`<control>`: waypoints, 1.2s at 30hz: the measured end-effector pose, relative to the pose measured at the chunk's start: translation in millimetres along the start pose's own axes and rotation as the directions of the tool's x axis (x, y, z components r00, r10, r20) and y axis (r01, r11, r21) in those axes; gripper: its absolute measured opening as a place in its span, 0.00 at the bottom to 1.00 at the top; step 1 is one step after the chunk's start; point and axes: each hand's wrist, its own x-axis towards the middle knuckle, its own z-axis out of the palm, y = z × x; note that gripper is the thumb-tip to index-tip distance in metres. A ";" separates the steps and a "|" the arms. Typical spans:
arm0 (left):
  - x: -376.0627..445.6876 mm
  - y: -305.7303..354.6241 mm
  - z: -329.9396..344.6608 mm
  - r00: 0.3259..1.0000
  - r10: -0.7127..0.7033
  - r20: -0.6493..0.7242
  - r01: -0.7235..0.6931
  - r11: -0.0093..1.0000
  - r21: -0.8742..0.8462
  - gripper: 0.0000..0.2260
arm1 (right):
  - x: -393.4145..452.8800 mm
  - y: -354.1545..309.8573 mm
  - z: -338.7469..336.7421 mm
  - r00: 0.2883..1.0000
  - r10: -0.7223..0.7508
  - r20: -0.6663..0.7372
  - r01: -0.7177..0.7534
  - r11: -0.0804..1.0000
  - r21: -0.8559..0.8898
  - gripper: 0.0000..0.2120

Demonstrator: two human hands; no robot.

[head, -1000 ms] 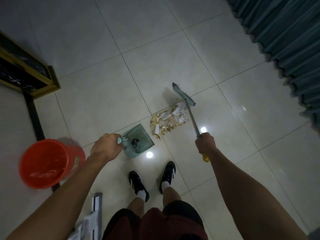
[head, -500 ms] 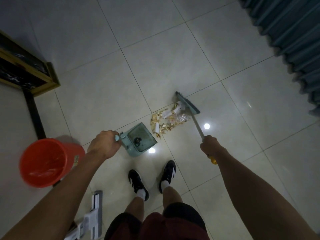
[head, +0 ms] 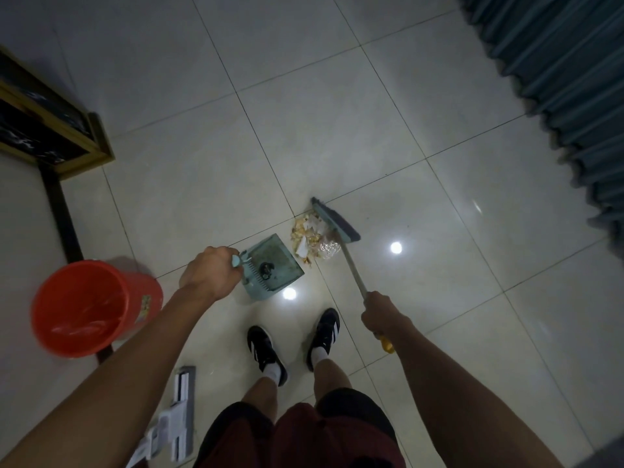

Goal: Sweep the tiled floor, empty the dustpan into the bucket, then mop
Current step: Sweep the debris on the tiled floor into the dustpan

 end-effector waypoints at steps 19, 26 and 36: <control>-15.4 -31.1 15.1 0.999 -0.047 -0.023 0.044 0.991 -0.127 0.01 | -40.5 -35.8 74.0 0.982 -0.104 0.156 0.124 0.984 -0.125 0.12; -22.6 -37.6 25.0 0.998 -0.052 -0.033 0.047 0.988 -0.149 0.03 | -53.5 -49.1 92.9 0.976 -0.110 0.188 0.127 0.988 -0.082 0.08; -26.9 -46.1 27.5 0.999 -0.028 -0.019 0.025 0.984 -0.174 0.04 | -77.0 -55.6 92.6 0.966 -0.107 0.237 0.103 0.994 0.030 0.10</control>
